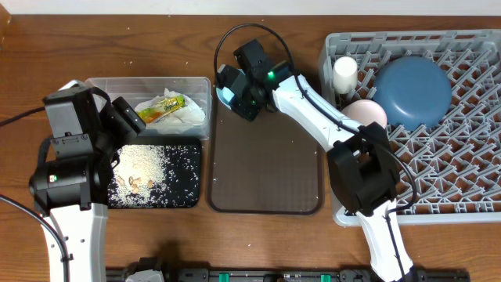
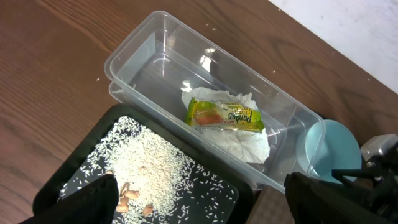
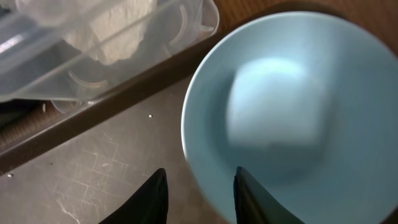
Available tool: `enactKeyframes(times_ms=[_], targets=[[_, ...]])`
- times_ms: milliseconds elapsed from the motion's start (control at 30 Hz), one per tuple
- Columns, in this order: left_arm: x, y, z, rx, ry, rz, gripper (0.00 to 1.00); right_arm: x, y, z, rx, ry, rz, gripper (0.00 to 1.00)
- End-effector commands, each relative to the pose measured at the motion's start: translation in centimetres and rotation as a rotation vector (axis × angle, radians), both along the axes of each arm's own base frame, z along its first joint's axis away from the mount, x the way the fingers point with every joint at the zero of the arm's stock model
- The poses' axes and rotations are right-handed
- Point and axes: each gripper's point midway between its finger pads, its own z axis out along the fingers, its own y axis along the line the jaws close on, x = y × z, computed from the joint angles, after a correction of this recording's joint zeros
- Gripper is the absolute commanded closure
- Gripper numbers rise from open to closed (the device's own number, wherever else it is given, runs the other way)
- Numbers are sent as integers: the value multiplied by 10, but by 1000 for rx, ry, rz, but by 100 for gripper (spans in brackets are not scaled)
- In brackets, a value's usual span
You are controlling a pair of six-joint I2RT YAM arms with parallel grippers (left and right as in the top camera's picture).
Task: Sort waste into correct bins and load items into the dishwasher rack
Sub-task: 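Move the right gripper back to the light-blue bowl on the tray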
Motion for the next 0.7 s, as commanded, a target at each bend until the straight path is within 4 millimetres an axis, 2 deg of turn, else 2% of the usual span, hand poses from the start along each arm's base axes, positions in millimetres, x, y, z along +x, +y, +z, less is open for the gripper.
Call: enactKeyframes(times_ms=[0, 133, 367, 500, 633, 667], targets=[[0, 4, 3, 13, -2, 10, 12, -9, 2, -20, -18, 34, 35, 65], [0, 4, 3, 13, -2, 10, 12, -11, 1, -24, -23, 42, 36, 65], [0, 4, 3, 13, -2, 10, 12, -12, 0, -25, -28, 49, 35, 78], [0, 4, 3, 13, -2, 10, 12, -16, -3, -27, -42, 66, 34, 75], [0, 4, 3, 13, -2, 10, 12, -16, -10, -30, -78, 68, 22, 75], [0, 4, 3, 13, -2, 9, 12, -17, -10, -30, -79, 68, 23, 78]])
